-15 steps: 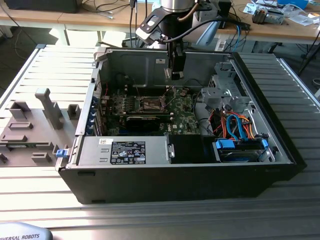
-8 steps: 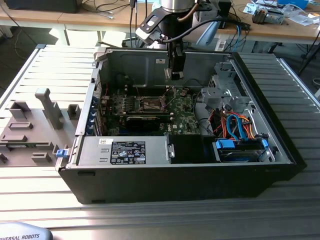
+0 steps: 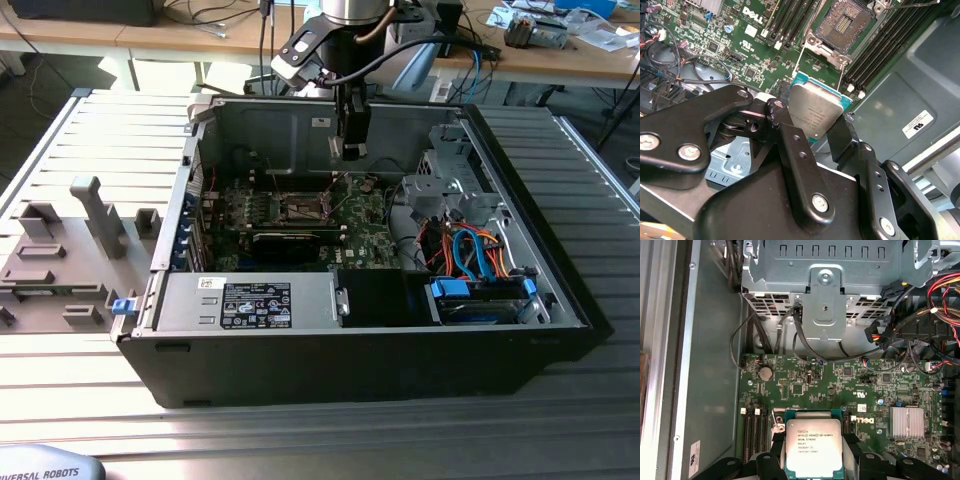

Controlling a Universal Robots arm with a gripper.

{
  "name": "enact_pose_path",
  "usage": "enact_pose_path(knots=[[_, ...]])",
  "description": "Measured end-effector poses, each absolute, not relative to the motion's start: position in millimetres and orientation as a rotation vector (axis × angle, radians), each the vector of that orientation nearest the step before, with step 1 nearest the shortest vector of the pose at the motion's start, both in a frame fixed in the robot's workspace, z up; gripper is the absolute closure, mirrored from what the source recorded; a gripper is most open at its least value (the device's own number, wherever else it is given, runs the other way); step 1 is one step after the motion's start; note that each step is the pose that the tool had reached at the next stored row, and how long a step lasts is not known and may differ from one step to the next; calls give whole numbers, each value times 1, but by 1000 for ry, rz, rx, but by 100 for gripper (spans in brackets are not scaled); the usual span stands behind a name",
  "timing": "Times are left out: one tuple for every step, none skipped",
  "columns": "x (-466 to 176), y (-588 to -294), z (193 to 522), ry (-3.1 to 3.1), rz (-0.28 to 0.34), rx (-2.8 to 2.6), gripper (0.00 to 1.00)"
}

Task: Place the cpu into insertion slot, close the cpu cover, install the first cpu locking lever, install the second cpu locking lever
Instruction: 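Place the cpu into insertion slot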

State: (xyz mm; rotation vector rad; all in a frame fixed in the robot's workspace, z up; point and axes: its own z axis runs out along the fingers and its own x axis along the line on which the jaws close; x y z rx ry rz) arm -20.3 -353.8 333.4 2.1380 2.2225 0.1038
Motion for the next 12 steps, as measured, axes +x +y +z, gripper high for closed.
enact_pose_path(knots=[[-20, -354, 333, 2222, 104, 2139, 46], [-20, -354, 333, 2221, 104, 2139, 46], [-20, -354, 333, 2220, 104, 2140, 46], [-20, -354, 333, 2220, 104, 2141, 46], [-20, -354, 333, 2219, 104, 2142, 46], [-20, -354, 333, 2218, 103, 2142, 46], [-20, -354, 333, 2217, 103, 2143, 46], [-20, -354, 333, 2217, 103, 2144, 46], [-20, -354, 333, 2215, 103, 2145, 46], [-20, -354, 333, 2214, 103, 2146, 46], [-20, -354, 333, 2213, 103, 2147, 46], [-20, -354, 333, 2212, 103, 2148, 46]])
